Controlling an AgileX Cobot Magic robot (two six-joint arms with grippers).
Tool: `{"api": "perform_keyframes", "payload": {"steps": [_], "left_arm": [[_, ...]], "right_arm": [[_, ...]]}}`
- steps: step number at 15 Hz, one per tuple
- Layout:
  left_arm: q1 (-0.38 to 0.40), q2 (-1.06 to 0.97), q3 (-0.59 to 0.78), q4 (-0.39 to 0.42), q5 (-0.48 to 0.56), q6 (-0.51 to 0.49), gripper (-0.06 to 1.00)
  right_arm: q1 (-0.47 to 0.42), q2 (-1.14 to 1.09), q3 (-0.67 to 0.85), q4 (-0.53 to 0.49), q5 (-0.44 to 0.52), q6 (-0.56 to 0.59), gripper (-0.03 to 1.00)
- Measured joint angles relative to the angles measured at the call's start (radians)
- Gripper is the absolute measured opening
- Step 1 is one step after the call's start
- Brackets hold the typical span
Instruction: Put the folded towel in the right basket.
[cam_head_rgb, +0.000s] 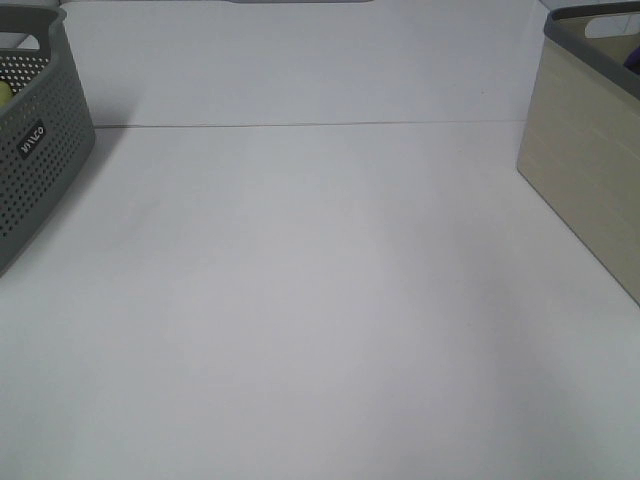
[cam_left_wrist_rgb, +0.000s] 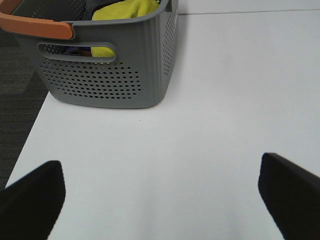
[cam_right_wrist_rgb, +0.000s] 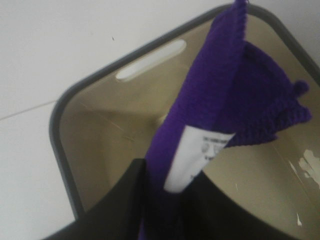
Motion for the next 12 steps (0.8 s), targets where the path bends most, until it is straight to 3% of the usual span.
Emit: {"api": "perform_keyframes", "payload": {"steps": [2, 3, 4, 10, 12], "left_arm": [[0.0, 0.0, 0.0, 0.0, 0.0, 0.0, 0.99], [0.0, 0.0, 0.0, 0.0, 0.0, 0.0, 0.99], [0.0, 0.0, 0.0, 0.0, 0.0, 0.0, 0.99], [0.0, 0.0, 0.0, 0.0, 0.0, 0.0, 0.99], [0.0, 0.0, 0.0, 0.0, 0.0, 0.0, 0.99]], "right_arm": [[0.002, 0.001, 0.062, -0.051, 0.004, -0.005, 0.58], [0.002, 0.001, 0.074, -0.07, 0.004, -0.006, 0.68], [0.002, 0.003, 0.09, -0.104, 0.005, -0.008, 0.9], [0.006, -0.004, 0.092, -0.023, 0.004, -0.081, 0.94], [0.046, -0.016, 0.092, -0.02, 0.004, -0.091, 0.94]]}}
